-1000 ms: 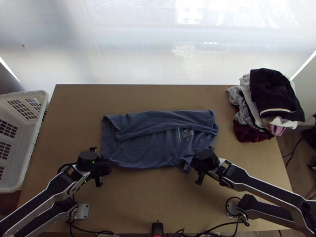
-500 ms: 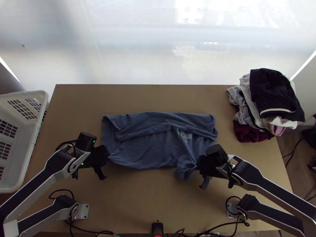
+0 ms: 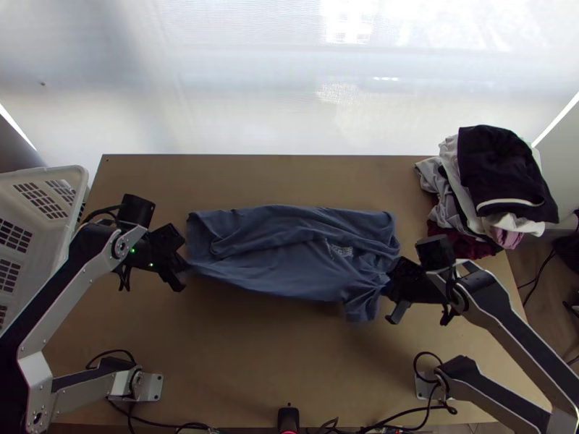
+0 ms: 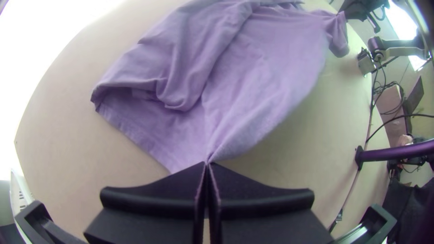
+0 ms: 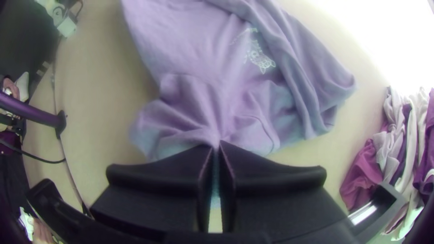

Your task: Fold the t-shirt

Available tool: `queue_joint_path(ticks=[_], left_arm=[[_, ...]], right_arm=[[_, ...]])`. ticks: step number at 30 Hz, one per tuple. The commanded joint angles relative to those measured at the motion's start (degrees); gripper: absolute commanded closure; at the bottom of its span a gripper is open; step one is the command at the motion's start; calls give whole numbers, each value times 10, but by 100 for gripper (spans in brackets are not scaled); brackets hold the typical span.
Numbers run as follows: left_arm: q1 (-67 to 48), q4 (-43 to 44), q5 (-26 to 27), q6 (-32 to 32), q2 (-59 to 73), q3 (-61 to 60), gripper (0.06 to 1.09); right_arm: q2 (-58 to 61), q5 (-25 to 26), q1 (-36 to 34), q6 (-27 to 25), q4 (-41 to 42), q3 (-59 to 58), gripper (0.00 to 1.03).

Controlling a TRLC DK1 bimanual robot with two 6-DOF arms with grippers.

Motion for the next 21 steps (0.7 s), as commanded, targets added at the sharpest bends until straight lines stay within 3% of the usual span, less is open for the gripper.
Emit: queue_joint_path(ticks=[1,11,21], left_arm=[[53,-16,13,38,99,84,105],[52,-17,24,15,191,223,105],[24,-5,24,9,251,239,105]], right_arm=[[59,-40,-99,-39,-11,56,100],[158,-69,-121,-25,-10,150,100],[293,-85,-130,22,-5,235,100]])
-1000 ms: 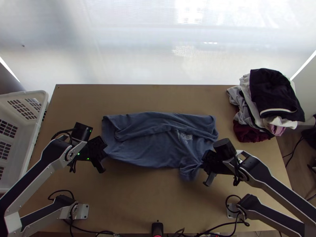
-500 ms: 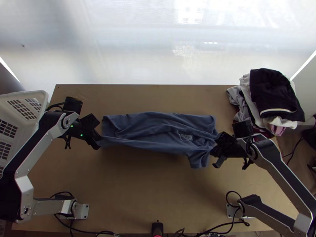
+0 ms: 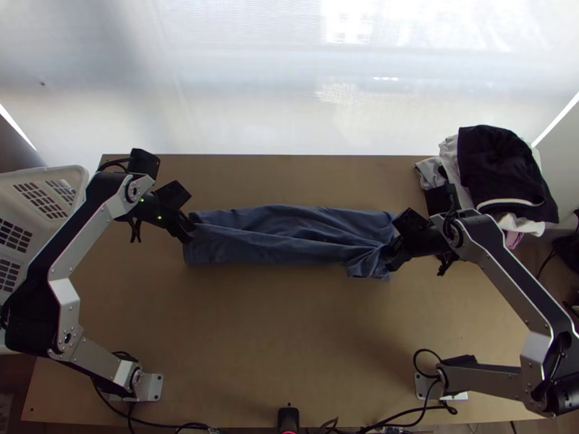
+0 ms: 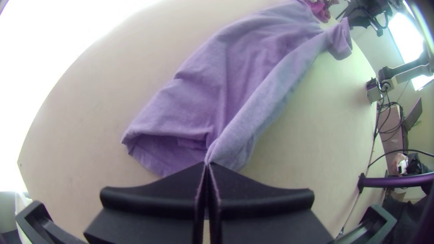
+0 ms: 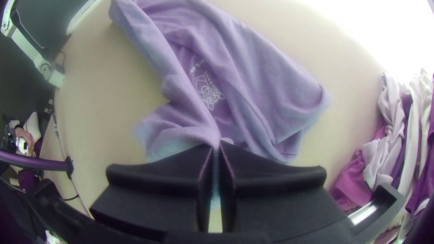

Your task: Fold the t-shirt

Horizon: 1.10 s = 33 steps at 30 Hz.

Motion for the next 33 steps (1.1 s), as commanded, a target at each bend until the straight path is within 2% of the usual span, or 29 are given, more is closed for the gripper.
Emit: queue_joint_path(ticks=[1,12,21,33], left_arm=[[-11,17,0,-4,45,18,105],[37,44,-1,7,83,31,105],[29,61,-1,4,105,15,105],[34,113,-3,-3,155,21,105]], right_arm=[[96,-14,-11,30,9,59,100],[192,-42,-76,41,10,147,100],[250,-43,-61,41,10,152,100],[311,-43,-70,51,59,168,100]])
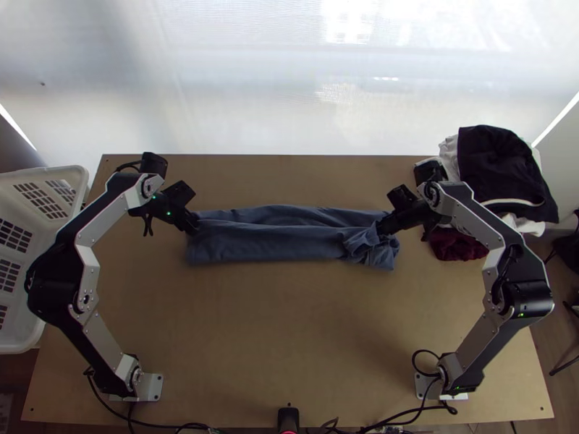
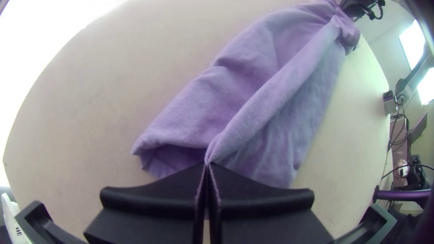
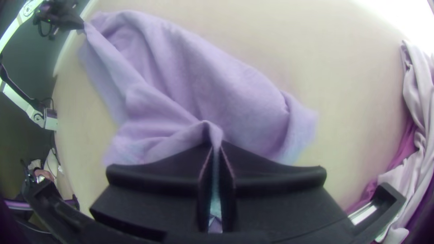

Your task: Fold the t-shirt

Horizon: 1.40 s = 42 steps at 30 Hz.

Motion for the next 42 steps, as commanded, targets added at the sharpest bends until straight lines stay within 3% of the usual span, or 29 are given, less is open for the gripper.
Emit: queue_joint_path(ticks=[1,3,6,7,8,10,13,14,32,36,39,42], left_arm=[[7,18,-2,-1,35,10,105],[9,18,-4,-1,40,9,105],[10,23,-5,-2,41,-2,101],[11,32,-5,-2,39,-9,93],[11,39,-5,-2,36,-14,76],[11,45,-7,1,32,-20,12],[12,54,-10,1,21,-20,10],[14,56,-10,1,15,-20,10],[149,47,-12,50,-49,11,10],[145,-3,21,34,-88,21,10],[110,-9,21,19,-120,7,10],[75,-8,21,-28,-138,5,11]], right_arm=[[37,2,-7,5,17,9,100],[43,2,-7,5,17,3,99],[47,4,-10,11,17,-6,73],[48,5,-11,15,17,-7,61],[48,5,-10,17,17,-10,51],[48,6,-10,22,17,-10,32],[44,6,-10,25,11,-8,8],[38,6,-10,25,8,-8,4],[-67,9,-68,0,-31,-14,5],[-108,8,-64,22,-46,3,6],[-137,9,-51,56,-55,17,14],[-166,9,-28,87,-59,20,41]])
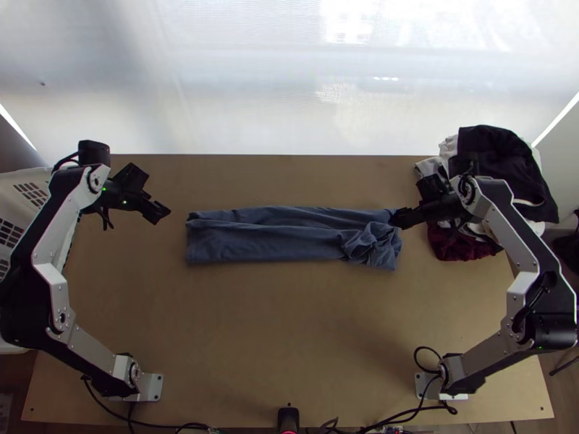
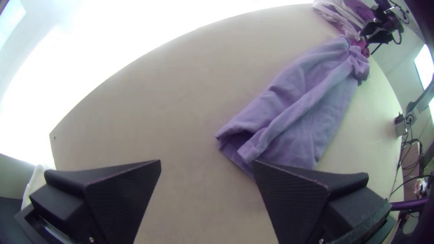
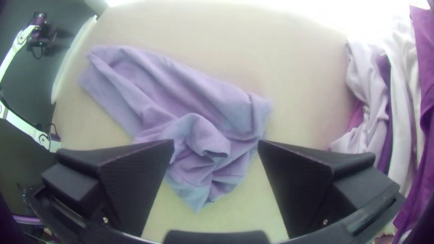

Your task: Fold the t-shirt

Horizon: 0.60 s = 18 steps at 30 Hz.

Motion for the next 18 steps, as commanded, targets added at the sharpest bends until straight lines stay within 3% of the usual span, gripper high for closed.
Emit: queue_joint_path(ticks=[1,3,5,8,13,18], left_arm=[[-59,-16,10,-65,-54,-9,16],[-83,-16,10,-76,-66,-20,28],[-110,-17,11,-97,-69,-30,47],[-126,-11,31,-90,-79,-60,55],[-124,-8,73,-120,-79,-77,90],[-127,3,74,-123,-77,-115,91]], right_arm=[[-65,0,39,48,-14,11,54],[-71,1,73,46,-13,4,80],[-76,1,100,47,-11,1,100],[-82,2,135,52,-10,-3,100],[-97,2,185,53,-6,-17,100],[-97,6,229,59,21,-25,100]])
